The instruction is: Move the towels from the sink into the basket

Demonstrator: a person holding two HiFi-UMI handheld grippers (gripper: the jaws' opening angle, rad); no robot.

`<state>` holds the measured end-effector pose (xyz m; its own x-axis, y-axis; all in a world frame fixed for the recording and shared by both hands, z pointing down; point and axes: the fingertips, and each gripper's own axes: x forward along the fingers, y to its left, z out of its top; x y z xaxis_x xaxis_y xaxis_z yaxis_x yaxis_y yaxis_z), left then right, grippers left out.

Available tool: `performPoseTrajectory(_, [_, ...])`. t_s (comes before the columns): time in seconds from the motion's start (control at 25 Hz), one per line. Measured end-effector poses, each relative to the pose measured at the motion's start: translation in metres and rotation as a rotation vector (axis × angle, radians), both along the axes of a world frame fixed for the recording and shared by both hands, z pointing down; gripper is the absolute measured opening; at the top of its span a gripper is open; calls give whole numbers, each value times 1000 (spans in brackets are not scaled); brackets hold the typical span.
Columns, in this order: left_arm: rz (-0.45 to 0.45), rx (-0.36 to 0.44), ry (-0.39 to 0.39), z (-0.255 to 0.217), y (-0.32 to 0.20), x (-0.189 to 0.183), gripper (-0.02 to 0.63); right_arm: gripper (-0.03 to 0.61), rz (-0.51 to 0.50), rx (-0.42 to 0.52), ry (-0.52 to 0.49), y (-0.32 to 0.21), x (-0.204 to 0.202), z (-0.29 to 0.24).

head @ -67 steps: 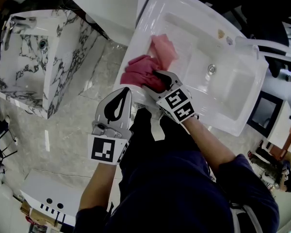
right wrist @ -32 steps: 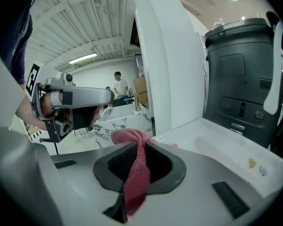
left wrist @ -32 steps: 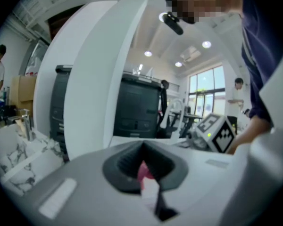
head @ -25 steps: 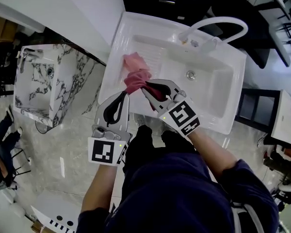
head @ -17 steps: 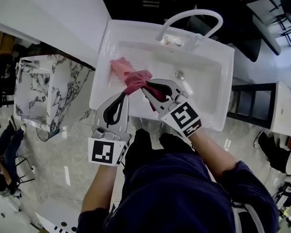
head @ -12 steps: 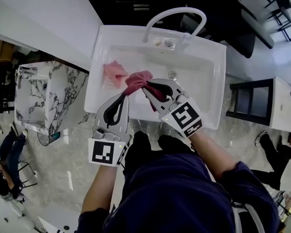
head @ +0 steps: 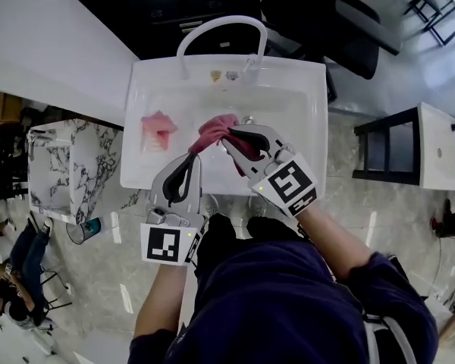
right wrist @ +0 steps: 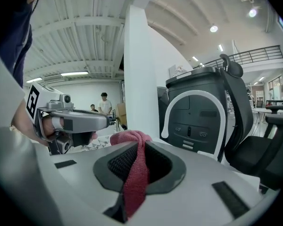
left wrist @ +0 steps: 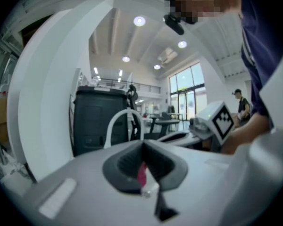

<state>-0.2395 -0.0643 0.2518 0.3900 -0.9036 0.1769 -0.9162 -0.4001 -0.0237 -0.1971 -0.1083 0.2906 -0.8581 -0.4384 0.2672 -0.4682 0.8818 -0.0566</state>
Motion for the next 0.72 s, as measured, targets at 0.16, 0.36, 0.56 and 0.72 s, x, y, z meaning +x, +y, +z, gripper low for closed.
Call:
performPoseTrajectory(0.16, [33,6,-13,-8,-1,17,3,46,40,11,-8,-4,20,-9])
performPoseTrajectory(0.36, [99,22,-11,-18,-5,21,3,46,110,30,-15,-8,30,-22])
performPoseTrajectory(0.56, [184,29,5,-21,-12,16,3,46,201,50,-4,-11,32,-32])
performPoseTrajectory(0.72, [265,34,21,-24,-16,11,3,46,291,62,14,-9,35,-40])
